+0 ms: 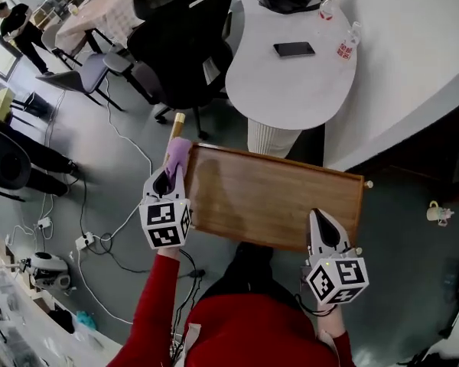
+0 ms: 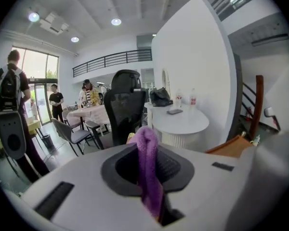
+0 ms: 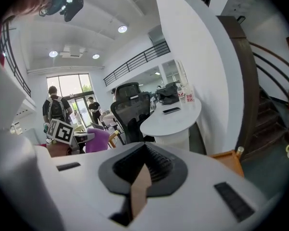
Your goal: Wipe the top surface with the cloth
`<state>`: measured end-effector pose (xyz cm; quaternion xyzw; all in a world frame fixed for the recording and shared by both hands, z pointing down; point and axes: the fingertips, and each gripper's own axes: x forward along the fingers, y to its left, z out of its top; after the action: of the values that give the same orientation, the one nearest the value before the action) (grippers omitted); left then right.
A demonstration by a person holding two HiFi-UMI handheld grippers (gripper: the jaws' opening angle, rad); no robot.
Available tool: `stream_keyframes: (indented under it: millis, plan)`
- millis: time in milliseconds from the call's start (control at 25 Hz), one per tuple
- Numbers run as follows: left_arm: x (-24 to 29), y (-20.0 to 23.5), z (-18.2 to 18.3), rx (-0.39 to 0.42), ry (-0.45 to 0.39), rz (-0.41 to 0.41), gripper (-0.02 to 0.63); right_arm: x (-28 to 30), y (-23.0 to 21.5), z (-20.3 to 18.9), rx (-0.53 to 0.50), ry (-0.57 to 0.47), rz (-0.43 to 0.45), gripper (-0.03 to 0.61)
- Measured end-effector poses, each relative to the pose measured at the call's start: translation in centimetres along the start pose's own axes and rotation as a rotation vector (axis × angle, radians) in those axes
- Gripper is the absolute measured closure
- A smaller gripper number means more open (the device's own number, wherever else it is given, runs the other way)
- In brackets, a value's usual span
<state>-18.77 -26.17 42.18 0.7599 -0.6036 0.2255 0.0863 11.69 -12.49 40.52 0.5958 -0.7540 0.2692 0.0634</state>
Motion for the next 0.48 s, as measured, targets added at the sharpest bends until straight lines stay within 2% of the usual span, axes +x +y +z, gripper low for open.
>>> stream_keyframes:
  millis: [240,400,480]
  plan:
    - [2.2,0.1,-2.3,0.054,0.074,0.048,0.565,2.5,0.8,-0.9,-0.014,0.078,0.043,0.575]
    - [5.2,-0.7,-4.7,0.163,0.174,0.073,0.565,3.1,-0.5,-2.0,0.009,0.117,0.018,0.575]
    - [7.2,-1.7,-6.5,0.171,0.232,0.047,0.565,2.8,-1.5,-2.5,0.031,0.126,-0.014,0.575]
